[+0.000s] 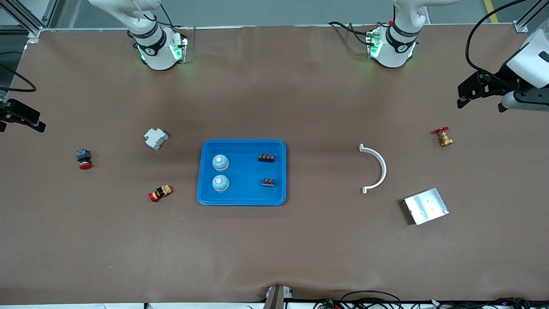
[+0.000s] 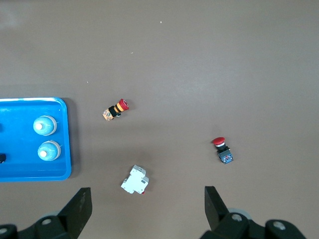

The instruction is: Place electrolytic capacitor and blue bell in tray

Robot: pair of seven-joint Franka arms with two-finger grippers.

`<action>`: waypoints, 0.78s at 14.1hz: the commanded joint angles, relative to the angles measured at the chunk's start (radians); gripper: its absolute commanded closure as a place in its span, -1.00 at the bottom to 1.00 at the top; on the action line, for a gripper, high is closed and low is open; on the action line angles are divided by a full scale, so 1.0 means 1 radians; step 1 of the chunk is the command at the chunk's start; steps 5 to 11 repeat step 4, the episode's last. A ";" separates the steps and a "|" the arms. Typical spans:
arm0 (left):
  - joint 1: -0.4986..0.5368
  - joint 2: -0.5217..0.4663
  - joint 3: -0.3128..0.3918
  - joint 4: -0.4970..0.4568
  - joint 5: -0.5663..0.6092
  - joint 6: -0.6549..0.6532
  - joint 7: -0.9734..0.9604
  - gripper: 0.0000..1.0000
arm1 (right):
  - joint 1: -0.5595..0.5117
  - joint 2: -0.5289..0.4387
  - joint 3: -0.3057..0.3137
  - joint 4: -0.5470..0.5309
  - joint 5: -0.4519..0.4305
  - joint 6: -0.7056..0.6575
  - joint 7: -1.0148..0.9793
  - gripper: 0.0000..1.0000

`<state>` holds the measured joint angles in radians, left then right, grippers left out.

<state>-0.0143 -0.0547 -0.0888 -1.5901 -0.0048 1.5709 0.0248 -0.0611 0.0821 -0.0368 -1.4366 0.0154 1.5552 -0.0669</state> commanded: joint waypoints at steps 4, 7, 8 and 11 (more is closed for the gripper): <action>-0.007 -0.004 0.003 0.015 0.014 -0.020 0.009 -1.00 | 0.000 -0.010 0.000 0.001 0.005 -0.009 -0.007 -1.00; -0.007 -0.004 0.003 0.015 0.014 -0.020 0.009 -1.00 | 0.000 -0.010 0.000 0.001 0.005 -0.009 -0.007 -1.00; -0.007 -0.004 0.003 0.015 0.014 -0.020 0.009 -1.00 | 0.000 -0.010 0.000 0.001 0.005 -0.009 -0.007 -1.00; -0.007 -0.004 0.003 0.015 0.014 -0.020 0.009 -1.00 | 0.000 -0.010 0.000 0.001 0.005 -0.009 -0.007 -1.00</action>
